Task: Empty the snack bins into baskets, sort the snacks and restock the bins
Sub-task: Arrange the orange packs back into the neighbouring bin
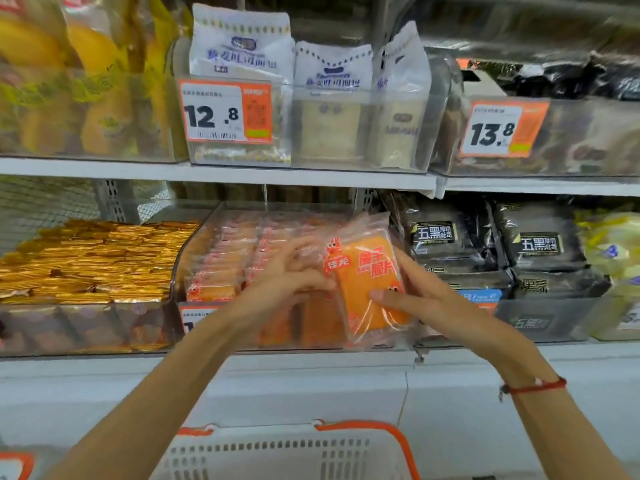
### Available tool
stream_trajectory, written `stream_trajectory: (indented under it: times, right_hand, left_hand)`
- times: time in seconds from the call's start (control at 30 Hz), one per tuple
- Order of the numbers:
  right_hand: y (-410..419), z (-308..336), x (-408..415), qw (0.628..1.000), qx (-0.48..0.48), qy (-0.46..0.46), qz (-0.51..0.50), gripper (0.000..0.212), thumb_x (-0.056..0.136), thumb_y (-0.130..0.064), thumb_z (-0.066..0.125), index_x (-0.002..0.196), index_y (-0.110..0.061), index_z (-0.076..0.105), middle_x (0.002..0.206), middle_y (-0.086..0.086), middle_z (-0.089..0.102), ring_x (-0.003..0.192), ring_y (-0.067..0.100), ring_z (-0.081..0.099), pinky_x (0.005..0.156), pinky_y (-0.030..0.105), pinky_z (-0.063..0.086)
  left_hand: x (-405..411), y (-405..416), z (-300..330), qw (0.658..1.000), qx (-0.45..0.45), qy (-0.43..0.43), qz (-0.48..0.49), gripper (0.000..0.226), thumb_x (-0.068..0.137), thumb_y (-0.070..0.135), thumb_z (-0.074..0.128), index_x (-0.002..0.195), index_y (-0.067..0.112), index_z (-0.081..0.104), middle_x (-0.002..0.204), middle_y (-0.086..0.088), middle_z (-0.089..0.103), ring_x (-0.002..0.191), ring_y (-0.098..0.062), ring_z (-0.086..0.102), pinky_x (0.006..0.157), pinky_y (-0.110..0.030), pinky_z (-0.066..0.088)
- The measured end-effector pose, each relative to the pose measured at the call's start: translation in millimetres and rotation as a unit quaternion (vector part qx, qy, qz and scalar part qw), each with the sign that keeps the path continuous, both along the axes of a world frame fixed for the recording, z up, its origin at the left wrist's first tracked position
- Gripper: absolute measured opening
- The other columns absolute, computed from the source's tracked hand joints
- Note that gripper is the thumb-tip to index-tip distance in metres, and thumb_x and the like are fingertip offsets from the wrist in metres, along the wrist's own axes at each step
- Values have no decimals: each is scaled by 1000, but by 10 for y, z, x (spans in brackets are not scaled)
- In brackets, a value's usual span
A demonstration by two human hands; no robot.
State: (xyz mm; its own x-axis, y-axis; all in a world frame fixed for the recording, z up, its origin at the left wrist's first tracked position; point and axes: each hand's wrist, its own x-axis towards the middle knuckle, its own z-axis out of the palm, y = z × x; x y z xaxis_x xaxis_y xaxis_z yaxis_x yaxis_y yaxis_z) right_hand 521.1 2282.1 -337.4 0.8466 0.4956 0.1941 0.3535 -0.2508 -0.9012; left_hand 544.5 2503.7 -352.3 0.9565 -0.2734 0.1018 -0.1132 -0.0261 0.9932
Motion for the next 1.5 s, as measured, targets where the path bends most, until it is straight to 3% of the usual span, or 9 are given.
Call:
stream_trajectory:
  times: [0.23,0.47,0.63,0.8,1.0,1.1,1.23,1.4,1.5]
  right_hand:
    - [-229,348,275,996,-65,-68,0,57,82,-12,72,128,-40,54,112,-16,70,103,5,66,82,18,53]
    - [-221,-13,608,944,107,-173,-258,39,82,-49,64,114,-26,67,101,-14,71,99,0,62,84,20,47]
    - [-249,-562,742,859,5,-288,-423,43,90,-52,55,125,-26,57,114,-9,63,107,12,56,89,31,46]
    - [-255,-667,797,810,-164,-367,-427,46,87,-58,43,115,-27,62,111,-5,62,88,20,62,67,26,38]
    - [-308,-702,863,814,-198,-374,-398,46,86,-57,47,118,-27,61,119,-5,57,93,17,60,72,30,46]
    - [-335,-699,875,820,-208,-369,-384,46,85,-54,52,121,-28,59,122,-5,55,96,17,59,74,29,46]
    - [-347,-706,888,819,-216,-372,-379,47,82,-52,56,123,-29,57,123,-4,54,98,18,58,76,30,46]
    - [-317,-730,917,804,-235,-382,-390,50,80,-50,58,123,-26,58,122,-1,55,95,21,58,72,32,49]
    - [-317,-731,933,799,-242,-388,-391,49,79,-49,59,122,-26,58,121,-1,55,94,22,59,70,32,49]
  left_hand:
    - [249,-268,474,967,221,-41,-119,52,75,49,67,122,31,55,107,5,74,97,-13,71,87,-32,57]
    - [533,-328,121,990,116,-83,19,19,90,38,61,100,23,65,88,8,75,85,-7,71,69,-15,56]
    - [849,-393,52,973,151,-108,137,26,91,46,57,99,22,64,82,13,69,74,0,64,59,-12,44]
    - [1331,-505,48,930,303,-130,160,78,79,75,52,120,9,51,104,-3,66,96,-22,63,88,-39,52]
    - [1643,-497,135,936,318,-127,78,30,98,33,54,108,6,60,104,-9,67,85,-11,61,73,-18,46]
    - [1679,-309,146,933,333,-131,27,28,92,30,62,116,17,56,112,2,64,104,-14,60,91,-25,49]
    - [1714,-213,95,883,427,-193,-20,90,79,48,68,153,30,20,156,2,30,142,-17,31,116,-39,30]
    - [1860,-493,172,728,648,-225,-18,80,86,61,54,152,33,19,157,-4,27,143,-29,27,115,-47,27]
    - [1953,-650,137,692,694,-198,-15,77,90,61,50,152,27,19,159,-9,20,146,-33,16,117,-52,20]
